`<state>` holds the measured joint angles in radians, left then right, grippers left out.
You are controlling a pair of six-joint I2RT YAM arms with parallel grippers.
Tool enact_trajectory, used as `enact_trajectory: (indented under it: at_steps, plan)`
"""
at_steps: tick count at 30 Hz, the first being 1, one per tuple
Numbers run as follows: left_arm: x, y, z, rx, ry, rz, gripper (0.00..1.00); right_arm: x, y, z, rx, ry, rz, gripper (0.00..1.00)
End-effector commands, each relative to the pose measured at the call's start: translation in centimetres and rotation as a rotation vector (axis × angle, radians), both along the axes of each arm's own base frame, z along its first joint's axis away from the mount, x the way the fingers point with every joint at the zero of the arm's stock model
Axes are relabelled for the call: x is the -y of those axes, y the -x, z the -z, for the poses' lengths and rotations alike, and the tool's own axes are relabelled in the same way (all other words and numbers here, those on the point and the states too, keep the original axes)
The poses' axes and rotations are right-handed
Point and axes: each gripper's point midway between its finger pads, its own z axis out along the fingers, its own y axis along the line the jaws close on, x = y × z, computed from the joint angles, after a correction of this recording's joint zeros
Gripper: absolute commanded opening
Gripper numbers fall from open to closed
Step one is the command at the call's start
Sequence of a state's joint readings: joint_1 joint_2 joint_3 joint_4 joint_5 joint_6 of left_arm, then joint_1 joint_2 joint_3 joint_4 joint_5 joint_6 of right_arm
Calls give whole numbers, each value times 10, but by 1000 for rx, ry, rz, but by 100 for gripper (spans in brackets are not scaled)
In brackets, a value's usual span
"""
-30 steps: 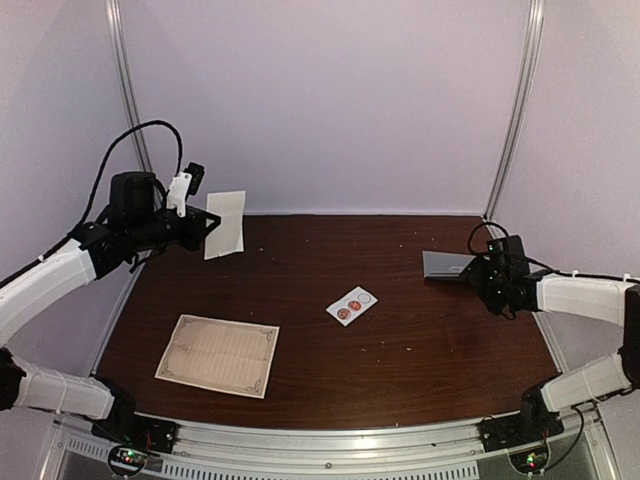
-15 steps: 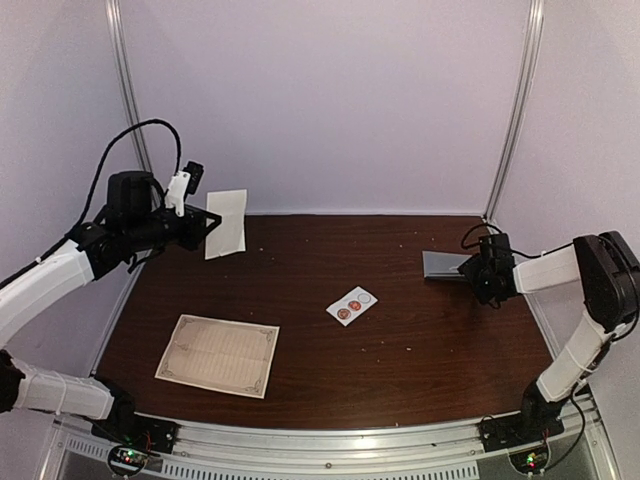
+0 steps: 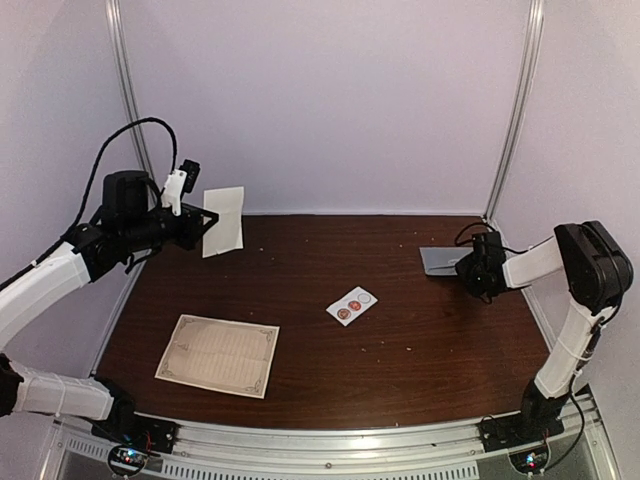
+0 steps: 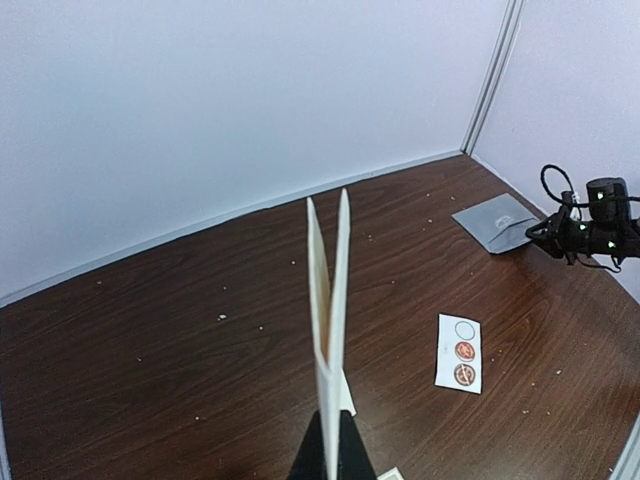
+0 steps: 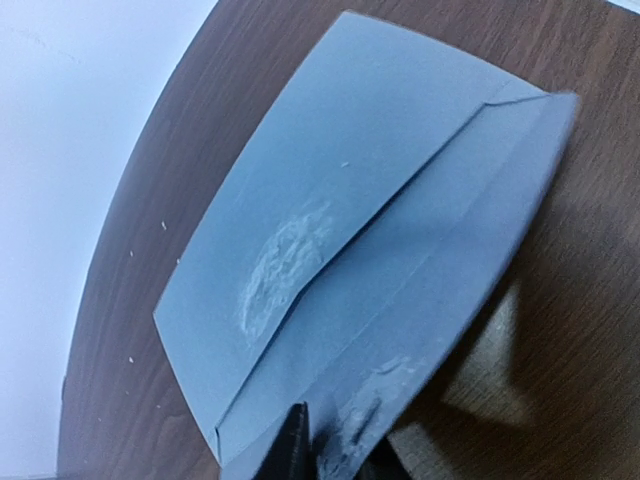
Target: Place the letter into the envelope and seal it
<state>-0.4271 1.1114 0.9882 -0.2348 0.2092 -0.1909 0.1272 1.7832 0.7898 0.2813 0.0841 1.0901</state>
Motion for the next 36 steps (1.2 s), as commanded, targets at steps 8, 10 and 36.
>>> enact_trajectory:
  at_steps: [8,10,36]
  plan:
    - [-5,-5,-5,48,-15,-20,0,1,-4,-49,94,22,-34,0]
    - [-5,-6,-3,46,-21,-25,0,1,1,-68,112,64,-74,0]
    - [-11,-22,27,20,-104,-71,0,-284,242,-173,53,-245,-1497,0]
